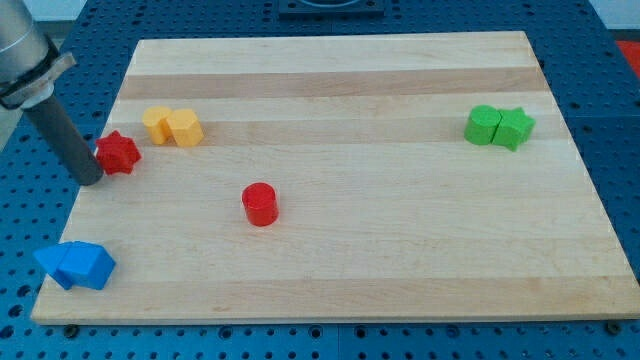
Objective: Nudge the red circle to top right a bit
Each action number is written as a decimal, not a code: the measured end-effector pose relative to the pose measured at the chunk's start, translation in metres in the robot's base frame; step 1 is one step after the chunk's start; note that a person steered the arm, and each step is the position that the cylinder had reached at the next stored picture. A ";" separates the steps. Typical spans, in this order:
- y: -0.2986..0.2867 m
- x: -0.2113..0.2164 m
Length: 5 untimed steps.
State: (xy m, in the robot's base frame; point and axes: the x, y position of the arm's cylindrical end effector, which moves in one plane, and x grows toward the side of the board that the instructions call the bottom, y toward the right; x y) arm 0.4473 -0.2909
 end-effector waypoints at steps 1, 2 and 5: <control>0.012 -0.012; 0.013 -0.001; 0.147 0.090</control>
State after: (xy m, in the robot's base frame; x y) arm 0.5374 -0.1442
